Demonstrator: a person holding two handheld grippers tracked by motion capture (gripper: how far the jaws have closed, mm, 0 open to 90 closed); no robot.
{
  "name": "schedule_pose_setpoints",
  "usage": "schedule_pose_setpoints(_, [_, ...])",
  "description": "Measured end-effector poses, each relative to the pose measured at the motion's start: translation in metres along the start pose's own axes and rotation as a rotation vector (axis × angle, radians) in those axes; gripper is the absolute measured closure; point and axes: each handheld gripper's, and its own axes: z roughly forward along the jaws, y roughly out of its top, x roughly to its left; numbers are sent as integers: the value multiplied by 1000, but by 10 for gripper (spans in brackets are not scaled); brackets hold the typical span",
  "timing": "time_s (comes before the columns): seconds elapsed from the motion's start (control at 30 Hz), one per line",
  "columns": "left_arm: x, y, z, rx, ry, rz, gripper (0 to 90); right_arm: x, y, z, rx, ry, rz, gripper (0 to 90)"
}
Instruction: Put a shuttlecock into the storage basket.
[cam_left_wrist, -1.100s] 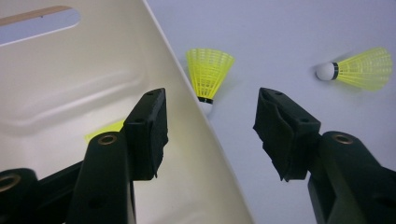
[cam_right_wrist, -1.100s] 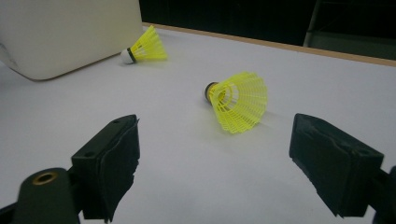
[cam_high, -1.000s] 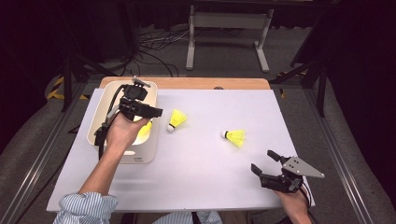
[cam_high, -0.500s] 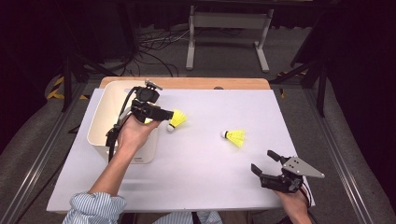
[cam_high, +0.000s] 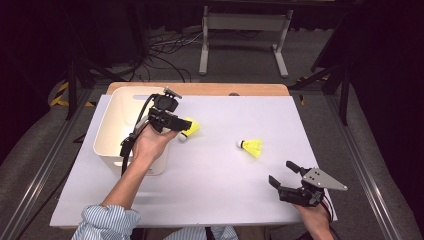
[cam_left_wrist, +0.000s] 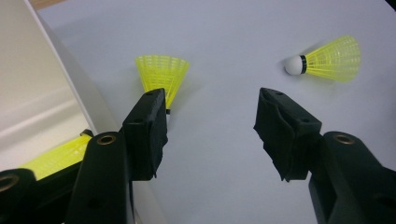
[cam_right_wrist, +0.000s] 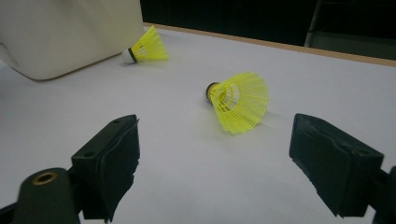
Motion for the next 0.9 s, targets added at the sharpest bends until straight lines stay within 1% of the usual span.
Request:
schedule_pose_setpoints(0.53, [-15,5,14,19,1,23,431,0,0,0,-1,2,-1,168])
schedule_pose_setpoints(0.7, [-18,7,19,34,11,27,428,0,0,0,-1,4,0,168])
schedule_pose_setpoints(0.83, [-19,8,24,42,13,22,426,0,0,0,-1,5,-1,168])
schedule_pose_setpoints(0.9, [-19,9,27,53,13,22,425,0,0,0,-2,5,-1,168])
